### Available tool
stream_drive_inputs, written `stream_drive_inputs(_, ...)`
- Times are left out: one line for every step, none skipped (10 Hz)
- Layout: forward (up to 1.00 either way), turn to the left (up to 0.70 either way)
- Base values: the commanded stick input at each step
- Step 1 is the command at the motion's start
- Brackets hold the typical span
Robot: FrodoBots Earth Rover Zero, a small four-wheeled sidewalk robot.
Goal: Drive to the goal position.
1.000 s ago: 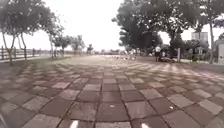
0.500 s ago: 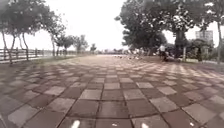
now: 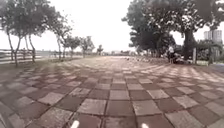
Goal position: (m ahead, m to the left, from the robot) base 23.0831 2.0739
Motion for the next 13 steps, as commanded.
stream_drive_inputs(0.7,0.0)
stream_drive_inputs(0.7,0.0)
stream_drive_inputs(0.7,0.0)
stream_drive_inputs(0.7,0.0)
stream_drive_inputs(0.7,0.0)
stream_drive_inputs(0.7,0.0)
stream_drive_inputs(0.7,0.0)
stream_drive_inputs(0.7,0.0)
stream_drive_inputs(0.7,0.0)
stream_drive_inputs(0.7,0.0)
stream_drive_inputs(0.7,0.0)
stream_drive_inputs(0.7,0.0)
stream_drive_inputs(0.7,0.0)
